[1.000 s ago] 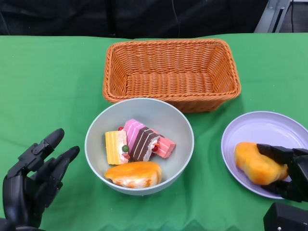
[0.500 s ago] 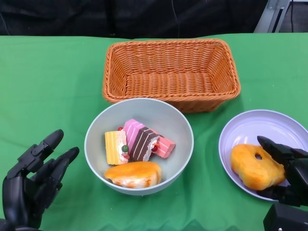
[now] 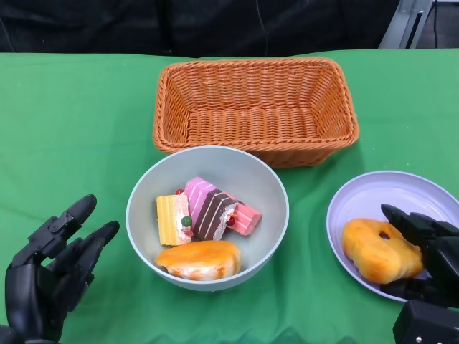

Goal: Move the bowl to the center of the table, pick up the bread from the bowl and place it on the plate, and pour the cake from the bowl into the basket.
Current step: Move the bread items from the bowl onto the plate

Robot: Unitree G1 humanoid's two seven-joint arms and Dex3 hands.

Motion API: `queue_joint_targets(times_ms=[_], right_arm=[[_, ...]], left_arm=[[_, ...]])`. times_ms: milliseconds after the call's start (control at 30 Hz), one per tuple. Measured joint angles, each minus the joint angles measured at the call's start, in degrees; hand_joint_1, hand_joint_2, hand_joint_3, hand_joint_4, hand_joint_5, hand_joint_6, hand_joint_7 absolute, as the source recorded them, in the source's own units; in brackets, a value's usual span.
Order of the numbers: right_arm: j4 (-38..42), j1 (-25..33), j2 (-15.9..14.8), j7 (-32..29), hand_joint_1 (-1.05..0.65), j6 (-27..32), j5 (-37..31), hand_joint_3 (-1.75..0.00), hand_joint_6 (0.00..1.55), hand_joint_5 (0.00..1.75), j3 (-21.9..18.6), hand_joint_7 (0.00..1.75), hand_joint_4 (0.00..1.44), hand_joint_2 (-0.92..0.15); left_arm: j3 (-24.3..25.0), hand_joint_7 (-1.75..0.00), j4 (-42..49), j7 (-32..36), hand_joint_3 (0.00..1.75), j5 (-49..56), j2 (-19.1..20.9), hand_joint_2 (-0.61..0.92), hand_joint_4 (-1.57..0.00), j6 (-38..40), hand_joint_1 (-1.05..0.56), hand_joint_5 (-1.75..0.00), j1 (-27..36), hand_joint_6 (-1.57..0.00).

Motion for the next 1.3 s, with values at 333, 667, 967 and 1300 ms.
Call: queue_joint_targets(times_ms=[333, 667, 967, 1300], right_arm=[[-2.1, 1.0, 0.1, 1.4, -0.9, -0.4, 2.3, -0.04, 0.14, 0.02, -2.1, 0.01, 0.2, -0.92], [-2.2, 1.0, 0.7, 0.1, -0.88, -5.6, 5.0, -0.07, 0.17, 0.04, -4.6, 0.01, 0.24, -0.92], [-7.7, 1.6, 1.2, 0.1, -0.91, -9.2, 6.6, -0.1, 0.21, 0.04, -7.6, 0.02, 0.27, -0.92], [-18.6, 6.3, 1.2, 5.2, -0.92, -9.4, 8.8, -0.07, 0.25, 0.05, -10.0, 0.03, 0.3, -0.92]], left_arm=[[0.1, 0.0, 1.2, -0.5, 0.13, -0.6, 0.0, 0.92, -0.96, -0.1, -0.61, 0.0, 0.0, -0.84], [0.1, 0.0, 2.7, -1.0, 0.13, -0.6, 0.0, 0.92, -0.95, -0.4, -0.63, 0.0, -0.1, -0.84], [0.2, 0.0, 3.2, -1.1, 0.14, -0.6, 0.0, 0.92, -0.94, -0.7, -0.61, 0.0, -0.2, -0.83], [0.8, 0.0, 3.5, -1.1, 0.14, -0.6, 0.1, 0.92, -0.94, -1.4, -0.62, 0.0, -0.5, -0.83]])
